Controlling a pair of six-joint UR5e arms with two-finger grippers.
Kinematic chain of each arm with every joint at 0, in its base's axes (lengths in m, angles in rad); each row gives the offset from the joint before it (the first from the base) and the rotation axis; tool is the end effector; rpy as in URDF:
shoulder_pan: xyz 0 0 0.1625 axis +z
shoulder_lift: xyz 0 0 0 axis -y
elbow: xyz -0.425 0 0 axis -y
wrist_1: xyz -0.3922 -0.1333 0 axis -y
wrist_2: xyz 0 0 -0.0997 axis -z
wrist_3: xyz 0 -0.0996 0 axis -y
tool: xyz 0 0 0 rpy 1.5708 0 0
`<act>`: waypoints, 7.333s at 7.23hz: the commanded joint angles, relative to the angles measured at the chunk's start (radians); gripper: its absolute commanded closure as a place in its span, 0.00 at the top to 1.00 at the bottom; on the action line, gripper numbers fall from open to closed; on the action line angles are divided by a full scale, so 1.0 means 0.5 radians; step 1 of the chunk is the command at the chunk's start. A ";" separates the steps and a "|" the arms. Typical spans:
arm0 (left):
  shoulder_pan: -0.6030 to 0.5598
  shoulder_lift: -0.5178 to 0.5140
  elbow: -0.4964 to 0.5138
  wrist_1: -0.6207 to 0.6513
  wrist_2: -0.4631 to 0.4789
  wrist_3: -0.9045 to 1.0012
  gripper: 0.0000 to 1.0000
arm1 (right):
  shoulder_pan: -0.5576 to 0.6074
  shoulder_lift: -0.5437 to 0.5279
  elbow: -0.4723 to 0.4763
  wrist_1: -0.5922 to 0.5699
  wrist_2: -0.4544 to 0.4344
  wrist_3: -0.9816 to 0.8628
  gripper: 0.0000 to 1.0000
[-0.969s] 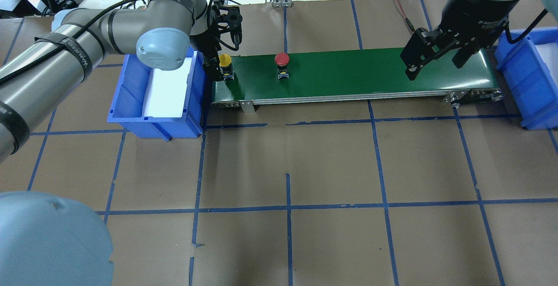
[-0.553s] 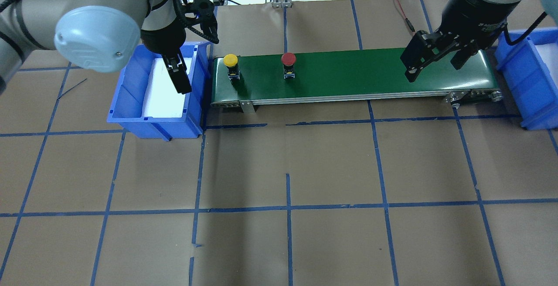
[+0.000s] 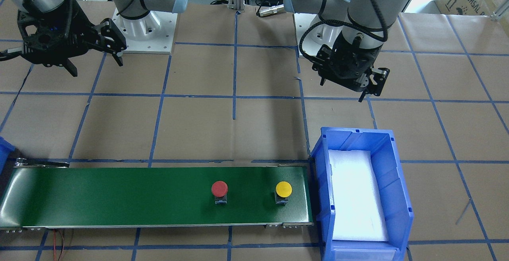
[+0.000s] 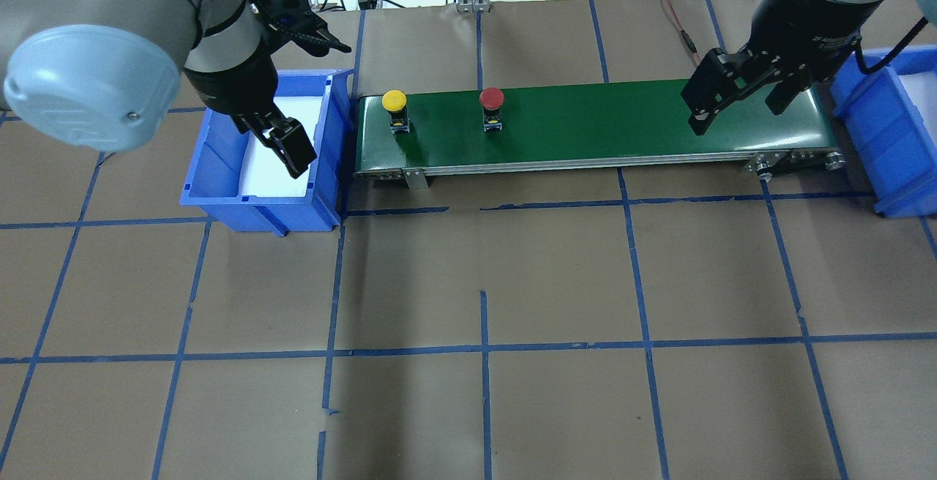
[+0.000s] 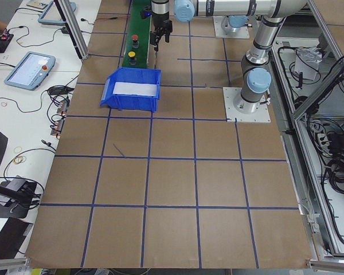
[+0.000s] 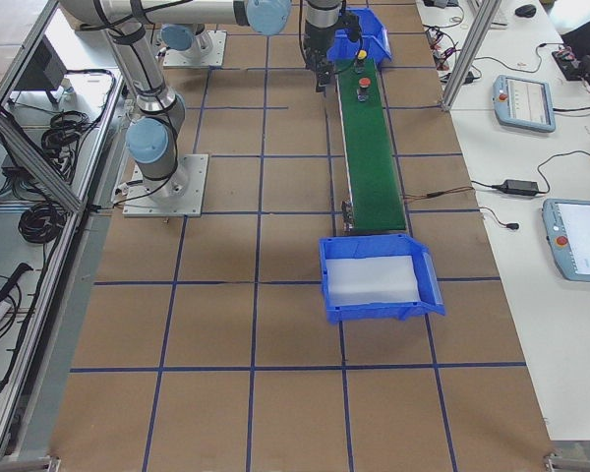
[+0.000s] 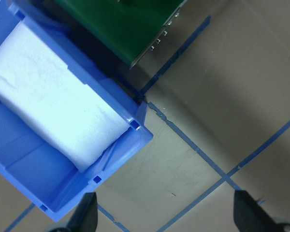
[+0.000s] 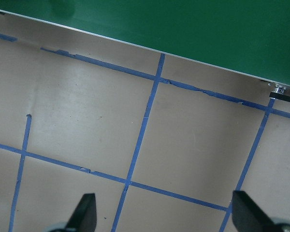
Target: Transport two buttons from left to right
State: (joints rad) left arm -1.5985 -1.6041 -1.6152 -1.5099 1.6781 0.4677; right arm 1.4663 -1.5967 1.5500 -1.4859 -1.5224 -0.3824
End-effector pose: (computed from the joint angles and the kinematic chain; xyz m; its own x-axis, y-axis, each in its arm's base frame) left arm -0.1365 -0.4996 0.4561 -0.8746 0.4768 -0.0880 0.4728 0.8789 0.0633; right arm 0.0877 -0.4884 0.5024 -0.9603 -0.2725 -0.0591 -0.2739 0.9616 0.0174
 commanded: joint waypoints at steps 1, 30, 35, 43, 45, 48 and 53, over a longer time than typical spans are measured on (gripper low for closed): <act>0.177 0.048 0.000 0.019 0.000 -0.372 1.00 | -0.030 0.000 -0.001 0.005 0.011 -0.014 1.00; 0.181 0.168 0.058 -0.165 -0.110 -0.908 1.00 | -0.794 0.665 -0.189 -0.519 0.047 -2.413 1.00; 0.184 0.168 0.052 -0.171 -0.116 -0.908 1.00 | -0.672 0.773 -0.057 -0.737 0.026 -2.972 1.00; 0.190 0.162 0.058 -0.171 -0.117 -0.908 1.00 | -0.595 0.880 -0.035 -1.007 -0.078 -3.251 1.00; 0.190 0.162 0.061 -0.165 -0.120 -0.908 1.00 | -0.595 0.895 -0.008 -1.120 -0.060 -3.245 1.00; 0.190 0.159 0.061 -0.152 -0.141 -0.908 1.00 | -0.595 0.905 0.045 -1.194 -0.051 -3.245 0.99; 0.190 0.156 0.061 -0.156 -0.126 -0.908 1.00 | -0.595 0.905 0.054 -1.213 -0.048 -3.239 0.99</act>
State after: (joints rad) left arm -1.5022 -1.5257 -1.5846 -1.5869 1.6137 0.0138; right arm 1.1689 -1.1443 1.5768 -2.0887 -1.5463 -2.0021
